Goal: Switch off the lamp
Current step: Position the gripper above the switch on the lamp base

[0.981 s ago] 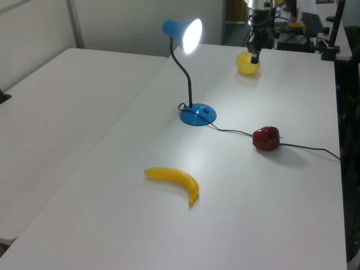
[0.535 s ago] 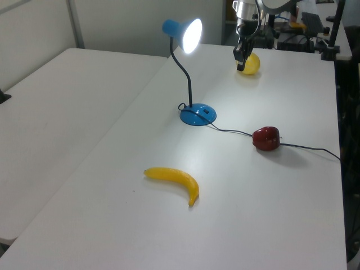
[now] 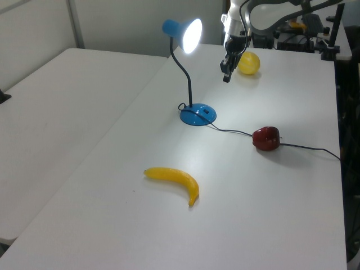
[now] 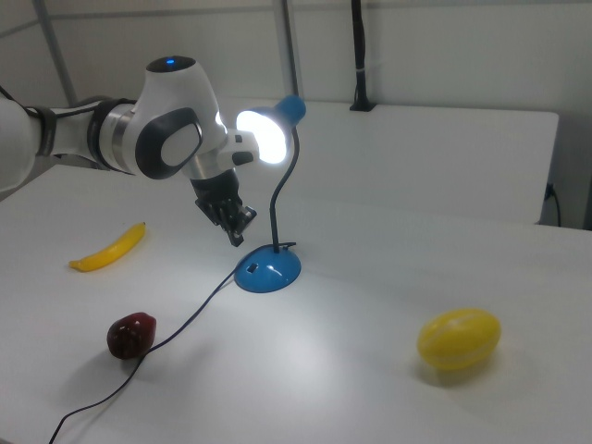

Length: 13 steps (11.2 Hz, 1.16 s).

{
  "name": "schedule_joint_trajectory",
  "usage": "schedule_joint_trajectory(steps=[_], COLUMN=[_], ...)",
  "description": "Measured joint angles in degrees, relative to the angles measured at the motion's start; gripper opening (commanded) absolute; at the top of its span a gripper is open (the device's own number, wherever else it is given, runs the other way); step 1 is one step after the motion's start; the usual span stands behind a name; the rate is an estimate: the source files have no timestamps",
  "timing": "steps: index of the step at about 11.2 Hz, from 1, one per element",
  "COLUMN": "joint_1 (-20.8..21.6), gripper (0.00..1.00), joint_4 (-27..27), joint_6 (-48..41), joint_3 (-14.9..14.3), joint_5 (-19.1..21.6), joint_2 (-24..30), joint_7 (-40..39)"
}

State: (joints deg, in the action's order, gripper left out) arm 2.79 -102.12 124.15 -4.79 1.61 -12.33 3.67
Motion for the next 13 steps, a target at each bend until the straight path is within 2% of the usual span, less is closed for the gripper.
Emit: schedule_joint_trajectory(steps=[5,13], joint_1=[1.2,1.9], gripper=[0.00,0.00], joint_4=[0.0,0.1], joint_6=[7.3,9.4], joint_3=[0.0,0.1], joint_5=[0.0,0.0], joint_2=[-4.5,-6.5], joint_7=[0.0,0.0])
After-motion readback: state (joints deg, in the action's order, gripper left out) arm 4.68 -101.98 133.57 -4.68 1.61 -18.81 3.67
